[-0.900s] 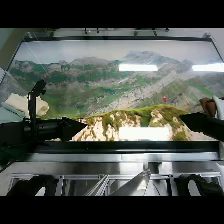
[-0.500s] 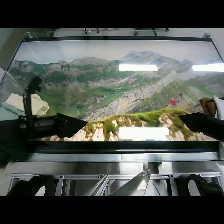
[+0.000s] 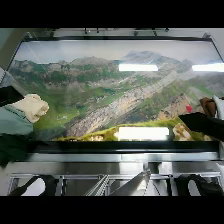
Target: Fold the shirts.
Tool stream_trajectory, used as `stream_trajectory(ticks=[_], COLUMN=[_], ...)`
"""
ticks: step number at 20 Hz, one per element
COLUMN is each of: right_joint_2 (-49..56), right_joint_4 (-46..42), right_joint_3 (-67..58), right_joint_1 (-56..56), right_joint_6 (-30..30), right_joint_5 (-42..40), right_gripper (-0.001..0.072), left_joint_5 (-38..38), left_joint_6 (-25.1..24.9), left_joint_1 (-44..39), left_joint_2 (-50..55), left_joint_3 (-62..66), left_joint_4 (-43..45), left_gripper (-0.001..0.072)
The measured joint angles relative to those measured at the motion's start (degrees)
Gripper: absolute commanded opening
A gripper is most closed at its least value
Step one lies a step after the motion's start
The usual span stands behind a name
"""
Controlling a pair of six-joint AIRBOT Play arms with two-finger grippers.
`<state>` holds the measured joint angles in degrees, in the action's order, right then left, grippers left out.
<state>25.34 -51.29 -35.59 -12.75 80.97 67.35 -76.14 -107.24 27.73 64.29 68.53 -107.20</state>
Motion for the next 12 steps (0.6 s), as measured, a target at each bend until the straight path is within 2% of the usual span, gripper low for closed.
stream_trajectory(ticks=[4, 12], right_joint_2=[0.1, 0.2], right_joint_4=[0.2, 0.2], right_joint_3=[0.0, 0.0], right_joint_1=[0.0, 0.0], right_joint_6=[0.0, 0.0], right_joint_5=[-0.9, -1.3], right_gripper=[0.0020, 0.0020], left_joint_5=[-4.1, -5.3], left_joint_6=[-0.7, -1.0], left_joint_1=[3.0, -5.1], left_joint_2=[16.3, 37.7], left_joint_3=[9.1, 24.2], left_joint_4=[3.7, 13.8], left_gripper=[0.0720, 0.0720])
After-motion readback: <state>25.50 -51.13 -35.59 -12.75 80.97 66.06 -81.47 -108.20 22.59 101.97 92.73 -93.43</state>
